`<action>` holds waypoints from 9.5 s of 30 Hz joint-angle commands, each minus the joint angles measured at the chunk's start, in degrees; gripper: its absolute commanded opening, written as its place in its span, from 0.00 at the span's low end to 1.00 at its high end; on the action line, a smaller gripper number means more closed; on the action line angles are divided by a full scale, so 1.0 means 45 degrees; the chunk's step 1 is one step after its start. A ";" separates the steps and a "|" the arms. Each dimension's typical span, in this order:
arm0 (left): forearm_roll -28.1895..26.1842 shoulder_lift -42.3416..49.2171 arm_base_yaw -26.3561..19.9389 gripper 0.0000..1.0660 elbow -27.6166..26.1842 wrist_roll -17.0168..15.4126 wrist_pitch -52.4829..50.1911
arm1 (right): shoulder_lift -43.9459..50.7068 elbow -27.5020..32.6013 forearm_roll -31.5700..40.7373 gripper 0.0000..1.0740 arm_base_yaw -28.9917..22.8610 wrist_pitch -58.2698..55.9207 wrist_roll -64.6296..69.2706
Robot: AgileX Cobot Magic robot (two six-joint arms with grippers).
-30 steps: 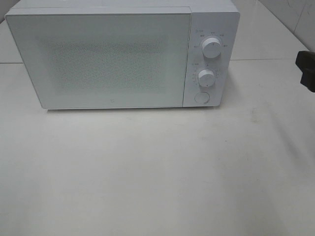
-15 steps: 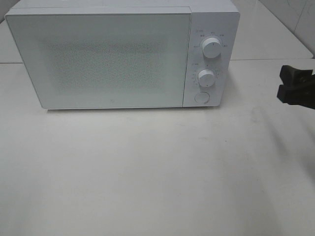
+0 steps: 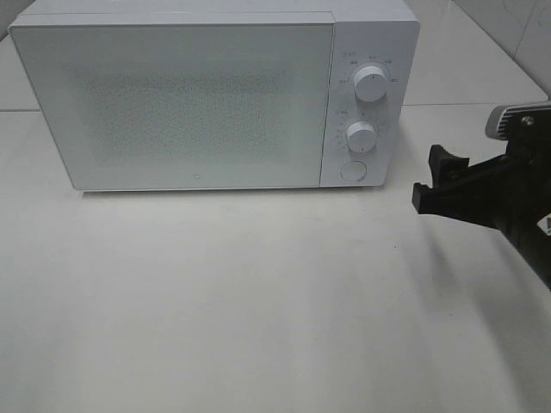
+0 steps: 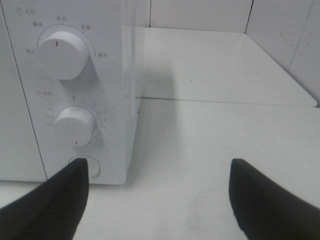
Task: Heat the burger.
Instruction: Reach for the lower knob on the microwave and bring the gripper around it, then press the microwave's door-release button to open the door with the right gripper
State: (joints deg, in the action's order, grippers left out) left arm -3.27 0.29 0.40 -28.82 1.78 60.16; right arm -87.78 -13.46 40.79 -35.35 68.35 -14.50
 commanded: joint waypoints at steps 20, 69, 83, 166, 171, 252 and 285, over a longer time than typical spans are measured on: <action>-0.0089 0.0306 -0.0013 0.94 0.0051 -0.0089 -0.0178 | -0.2585 -0.2763 0.3056 0.70 -0.3183 0.1362 -0.0840; -0.0089 0.0306 -0.0013 0.94 0.0051 -0.0089 -0.0178 | -0.6583 -0.7168 0.0573 0.70 -0.0191 0.0497 0.0013; -0.0076 0.0306 -0.0013 0.94 0.0051 -0.0089 -0.0178 | -0.7066 -0.7423 0.0700 0.69 -0.0191 0.0357 0.0025; -0.0076 0.0306 -0.0013 0.94 0.0051 -0.0089 -0.0178 | -0.7066 -0.7423 -0.0879 0.00 -0.0191 0.0293 2.1530; -0.0076 0.0306 -0.0013 0.94 0.0051 -0.0089 -0.0178 | -0.7066 -0.7423 -0.0853 0.00 -0.0191 0.0267 2.3046; -0.0076 0.0267 -0.0013 0.94 0.0051 -0.0089 -0.0178 | -0.1108 -0.4749 -0.1375 0.70 0.1031 -1.1472 0.3922; -0.0076 0.0267 -0.0013 0.94 0.0051 -0.0089 -0.0178 | 0.4342 -0.5055 -0.4736 0.70 0.2203 -2.1772 0.1273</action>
State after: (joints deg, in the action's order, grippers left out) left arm -3.27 0.29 0.40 -28.82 1.78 60.16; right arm -70.13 -35.92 19.94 -25.78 -26.70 -9.17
